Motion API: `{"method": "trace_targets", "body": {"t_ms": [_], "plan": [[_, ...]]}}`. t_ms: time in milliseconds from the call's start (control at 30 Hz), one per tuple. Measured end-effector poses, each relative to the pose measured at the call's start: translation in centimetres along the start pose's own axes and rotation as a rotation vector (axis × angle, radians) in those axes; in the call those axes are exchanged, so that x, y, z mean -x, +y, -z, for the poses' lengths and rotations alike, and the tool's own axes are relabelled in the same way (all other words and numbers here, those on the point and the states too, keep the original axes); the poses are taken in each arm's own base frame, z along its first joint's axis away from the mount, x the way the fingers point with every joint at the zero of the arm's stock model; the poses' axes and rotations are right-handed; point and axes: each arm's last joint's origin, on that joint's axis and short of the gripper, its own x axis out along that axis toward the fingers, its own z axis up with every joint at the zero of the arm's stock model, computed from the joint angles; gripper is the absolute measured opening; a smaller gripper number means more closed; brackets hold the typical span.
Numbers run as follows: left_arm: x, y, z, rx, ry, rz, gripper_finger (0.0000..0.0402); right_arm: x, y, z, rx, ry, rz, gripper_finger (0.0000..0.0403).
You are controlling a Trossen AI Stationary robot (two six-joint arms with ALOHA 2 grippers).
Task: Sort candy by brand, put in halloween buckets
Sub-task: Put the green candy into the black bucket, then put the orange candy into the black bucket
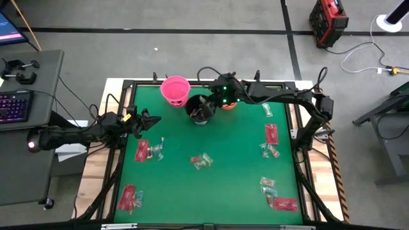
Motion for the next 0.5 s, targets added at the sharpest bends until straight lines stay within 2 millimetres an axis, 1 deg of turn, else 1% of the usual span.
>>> {"method": "trace_targets", "body": {"t_ms": [100, 167, 367, 433, 500], "plan": [[0.0, 0.0, 0.0, 0.0, 0.0, 0.0, 0.0, 0.1, 0.2, 0.1, -0.009, 0.051, -0.123, 0.0274], [0.0, 0.0, 0.0, 0.0, 0.0, 0.0, 0.0, 0.1, 0.3, 0.3, 0.027, 0.085, -0.19, 0.0275], [0.0, 0.0, 0.0, 0.0, 0.0, 0.0, 0.0, 0.0, 0.8, 0.4, 0.052, 0.09, -0.234, 0.0275], [0.0, 0.0, 0.0, 0.0, 0.0, -0.001, 0.0, 0.1, 1.2, 0.6, 0.051, 0.118, -0.29, 0.0275], [0.0, 0.0, 0.0, 0.0, 0.0, 0.0, 0.0, 0.2, 2.1, 1.0, 0.037, 0.162, -0.349, 0.0275]]}}
